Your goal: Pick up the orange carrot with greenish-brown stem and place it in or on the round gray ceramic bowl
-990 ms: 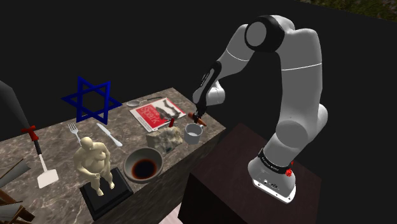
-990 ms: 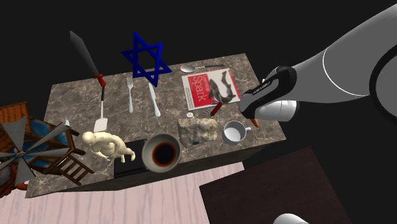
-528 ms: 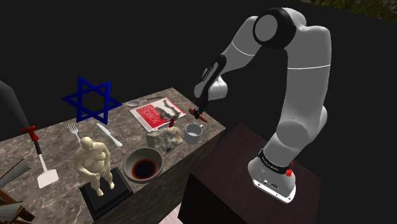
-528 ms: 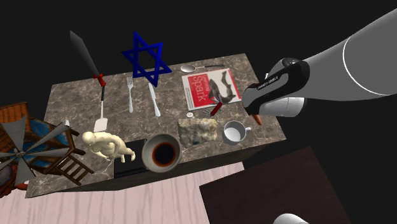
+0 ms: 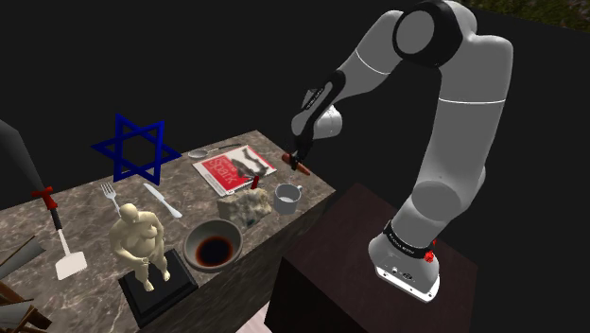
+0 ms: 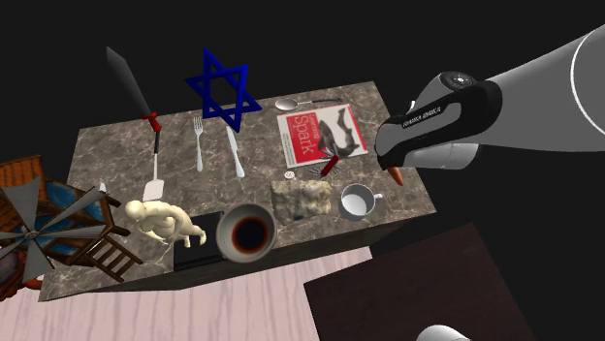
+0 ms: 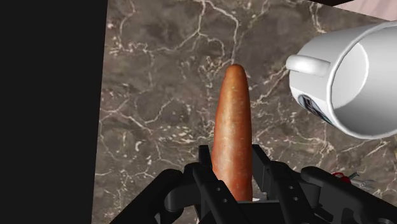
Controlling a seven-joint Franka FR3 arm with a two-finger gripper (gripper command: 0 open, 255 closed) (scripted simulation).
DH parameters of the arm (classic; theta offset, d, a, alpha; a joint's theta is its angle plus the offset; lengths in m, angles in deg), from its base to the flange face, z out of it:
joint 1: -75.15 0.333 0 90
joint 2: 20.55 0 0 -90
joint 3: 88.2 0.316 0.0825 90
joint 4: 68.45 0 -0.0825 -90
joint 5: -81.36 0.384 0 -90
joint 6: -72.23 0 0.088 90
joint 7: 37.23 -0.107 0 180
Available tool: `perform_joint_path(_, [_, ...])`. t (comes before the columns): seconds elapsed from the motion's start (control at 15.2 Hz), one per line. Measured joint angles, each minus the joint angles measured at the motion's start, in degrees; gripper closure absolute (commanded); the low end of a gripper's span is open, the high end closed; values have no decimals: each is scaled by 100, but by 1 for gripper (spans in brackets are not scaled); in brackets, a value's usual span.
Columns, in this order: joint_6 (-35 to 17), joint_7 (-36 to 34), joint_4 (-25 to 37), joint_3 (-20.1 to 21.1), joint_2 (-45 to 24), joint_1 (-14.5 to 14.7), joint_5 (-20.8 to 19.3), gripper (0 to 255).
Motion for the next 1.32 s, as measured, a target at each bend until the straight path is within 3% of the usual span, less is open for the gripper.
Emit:
perform_joint_path(0.99, [1047,-339,-86,-254,1144,164,-428,255])
perform_joint_path(1.32, [960,-1037,-381,-42,1376,553,-566,255])
